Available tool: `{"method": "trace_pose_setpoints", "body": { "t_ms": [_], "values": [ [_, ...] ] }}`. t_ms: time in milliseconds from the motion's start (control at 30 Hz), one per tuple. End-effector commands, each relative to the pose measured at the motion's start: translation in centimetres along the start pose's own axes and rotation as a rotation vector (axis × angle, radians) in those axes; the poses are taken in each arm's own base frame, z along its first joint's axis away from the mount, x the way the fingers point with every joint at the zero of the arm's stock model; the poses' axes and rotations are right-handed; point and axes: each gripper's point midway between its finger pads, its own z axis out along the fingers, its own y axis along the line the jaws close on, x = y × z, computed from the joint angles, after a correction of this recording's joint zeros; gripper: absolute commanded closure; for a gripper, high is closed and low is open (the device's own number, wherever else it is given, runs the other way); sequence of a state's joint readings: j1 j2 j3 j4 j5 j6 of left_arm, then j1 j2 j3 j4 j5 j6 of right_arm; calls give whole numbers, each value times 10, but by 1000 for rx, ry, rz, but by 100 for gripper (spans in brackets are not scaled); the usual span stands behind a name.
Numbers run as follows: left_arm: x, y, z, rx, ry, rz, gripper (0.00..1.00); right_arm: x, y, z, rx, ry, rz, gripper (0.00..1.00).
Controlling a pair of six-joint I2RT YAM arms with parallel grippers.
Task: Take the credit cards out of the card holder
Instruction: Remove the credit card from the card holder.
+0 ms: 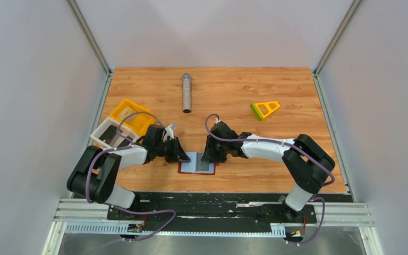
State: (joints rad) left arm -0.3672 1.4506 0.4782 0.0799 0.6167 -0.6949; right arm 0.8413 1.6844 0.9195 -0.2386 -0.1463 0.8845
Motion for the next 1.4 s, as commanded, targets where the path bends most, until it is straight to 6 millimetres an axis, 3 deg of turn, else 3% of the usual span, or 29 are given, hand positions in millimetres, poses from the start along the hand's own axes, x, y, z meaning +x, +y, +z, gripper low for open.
{"method": "trace_pose_setpoints", "body": {
  "t_ms": [0, 800, 1367],
  "values": [
    [-1, -8, 1, 50, -19, 37, 79, -7, -4, 7, 35, -26, -18, 60],
    [13, -18, 18, 165, 9, -8, 81, -13, -8, 15, 45, -28, -10, 61],
    [22, -15, 23, 157, 28, -14, 92, -12, 19, 6, -156, 20, 23, 61]
  ]
}}
